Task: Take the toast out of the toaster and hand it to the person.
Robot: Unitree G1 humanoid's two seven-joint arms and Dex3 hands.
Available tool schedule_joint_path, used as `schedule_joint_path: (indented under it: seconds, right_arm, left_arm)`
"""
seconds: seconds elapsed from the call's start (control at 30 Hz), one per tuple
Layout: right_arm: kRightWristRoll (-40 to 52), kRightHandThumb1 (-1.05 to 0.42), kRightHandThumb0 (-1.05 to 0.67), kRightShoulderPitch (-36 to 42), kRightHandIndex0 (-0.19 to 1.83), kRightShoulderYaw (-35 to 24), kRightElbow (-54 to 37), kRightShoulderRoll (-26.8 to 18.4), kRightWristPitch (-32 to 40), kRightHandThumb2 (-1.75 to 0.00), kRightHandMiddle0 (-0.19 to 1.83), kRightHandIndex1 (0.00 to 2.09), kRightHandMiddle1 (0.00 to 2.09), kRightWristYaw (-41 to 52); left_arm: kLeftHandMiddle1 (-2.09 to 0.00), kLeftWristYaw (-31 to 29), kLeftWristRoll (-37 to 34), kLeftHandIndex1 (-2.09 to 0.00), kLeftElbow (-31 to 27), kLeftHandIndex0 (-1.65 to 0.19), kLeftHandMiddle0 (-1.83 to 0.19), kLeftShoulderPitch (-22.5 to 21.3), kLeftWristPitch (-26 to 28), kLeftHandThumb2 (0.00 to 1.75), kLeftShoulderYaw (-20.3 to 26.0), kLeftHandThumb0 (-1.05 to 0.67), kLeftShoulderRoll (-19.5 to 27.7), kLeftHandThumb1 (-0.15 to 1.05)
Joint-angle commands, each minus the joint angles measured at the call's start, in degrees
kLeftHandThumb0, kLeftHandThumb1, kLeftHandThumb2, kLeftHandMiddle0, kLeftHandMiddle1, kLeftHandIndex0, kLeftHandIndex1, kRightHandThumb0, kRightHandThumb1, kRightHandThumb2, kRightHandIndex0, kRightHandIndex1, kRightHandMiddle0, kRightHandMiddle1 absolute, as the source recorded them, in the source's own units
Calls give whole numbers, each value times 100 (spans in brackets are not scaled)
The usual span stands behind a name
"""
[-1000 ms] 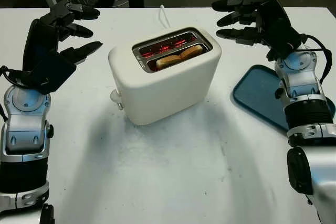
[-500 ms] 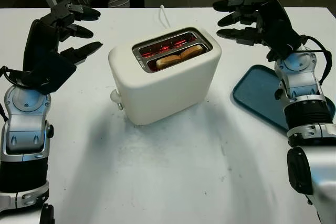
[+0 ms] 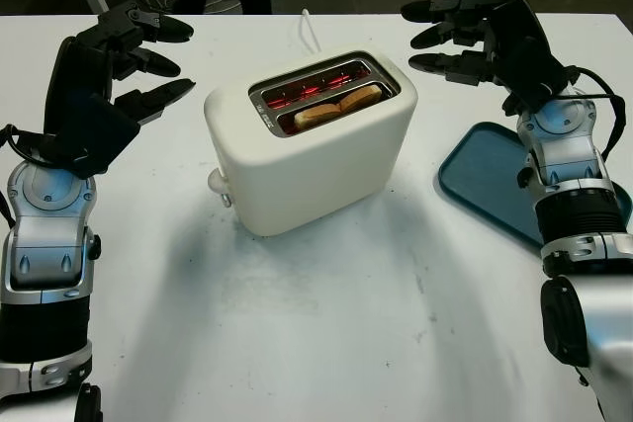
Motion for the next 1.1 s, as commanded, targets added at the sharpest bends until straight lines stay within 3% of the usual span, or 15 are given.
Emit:
schedule_joint_path:
  seconds: [0.0, 0.33, 0.5, 0.8, 1.07]
  right_arm:
    - [32, -79, 3, 31, 73, -34, 43, 11, -186, 0, 100, 75, 4, -25]
    - [-101, -80, -4, 106, 72, 21, -8, -19, -165, -1, 98, 72, 2, -111]
    - [32, -82, -6, 298, 74, -96, -233, 8, -91, -1, 96, 71, 1, -117]
    - [9, -81, -5, 1131, 71, -286, -1408, 19, 60, 0, 92, 68, 0, -353]
    - [221, -81, -20, 1606, 68, -484, -1981, 45, 205, 0, 92, 64, 0, -372]
  left_arm:
    - [-114, 55, 24, -80, -37, -52, -51, 63, 9, 2, 31, -7, 23, 89]
    - [-109, 69, 209, -76, -219, -51, -49, 138, 228, 2, -10, -9, 77, 89]
    - [-109, 33, 28, -75, -211, -53, -50, 286, 36, 2, 125, -10, 1, 90]
    - [-103, 296, 362, -70, -1277, -50, -45, 826, 514, 2, 143, -4, -95, 91]
    - [-101, 271, 320, -67, -1455, -48, -45, 912, 666, 2, 209, -5, -111, 91]
